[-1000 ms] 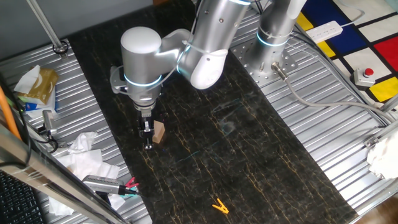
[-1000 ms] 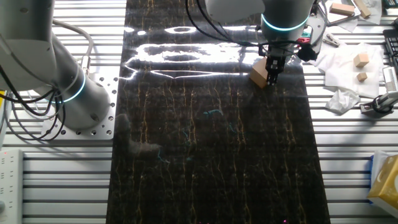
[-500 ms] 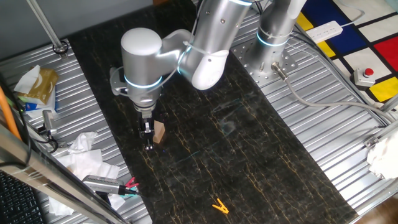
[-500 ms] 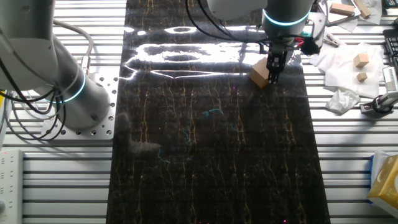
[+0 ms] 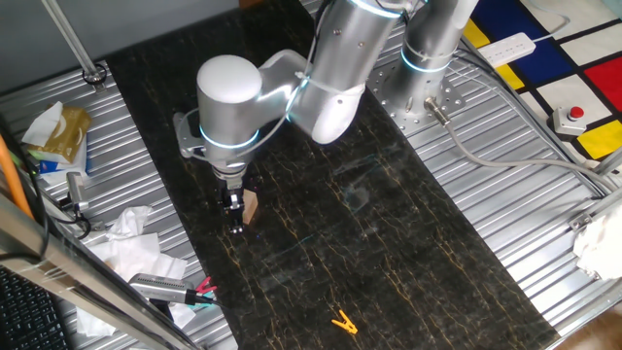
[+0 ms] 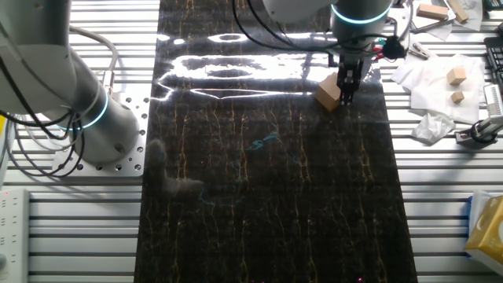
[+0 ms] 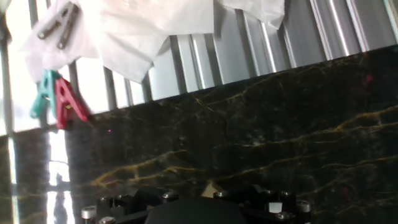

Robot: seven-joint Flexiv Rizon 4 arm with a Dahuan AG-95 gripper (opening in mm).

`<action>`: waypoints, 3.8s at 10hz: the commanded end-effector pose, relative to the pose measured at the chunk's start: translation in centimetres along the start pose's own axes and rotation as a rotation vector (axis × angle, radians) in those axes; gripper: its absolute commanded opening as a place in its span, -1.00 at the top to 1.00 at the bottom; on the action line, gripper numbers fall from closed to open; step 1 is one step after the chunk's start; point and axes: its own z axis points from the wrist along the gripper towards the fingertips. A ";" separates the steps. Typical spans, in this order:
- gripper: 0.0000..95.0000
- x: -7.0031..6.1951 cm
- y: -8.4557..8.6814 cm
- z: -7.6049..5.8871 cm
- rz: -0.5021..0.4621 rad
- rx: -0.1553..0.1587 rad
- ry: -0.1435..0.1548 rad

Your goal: Use the gripper to push the small block from left to right

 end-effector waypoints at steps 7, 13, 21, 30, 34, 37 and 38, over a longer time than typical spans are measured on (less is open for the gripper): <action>-1.00 0.8 -0.4 -0.1 0.063 -0.026 0.017; -1.00 1.5 0.7 0.1 0.121 -0.076 0.018; -1.00 1.3 1.9 -0.1 0.128 -0.079 0.016; -1.00 2.2 3.5 0.3 0.126 -0.068 0.010; -1.00 2.3 4.8 0.0 0.127 -0.070 0.012; -1.00 2.2 5.6 0.0 0.127 -0.072 0.012; -1.00 2.2 5.9 0.0 0.127 -0.073 0.012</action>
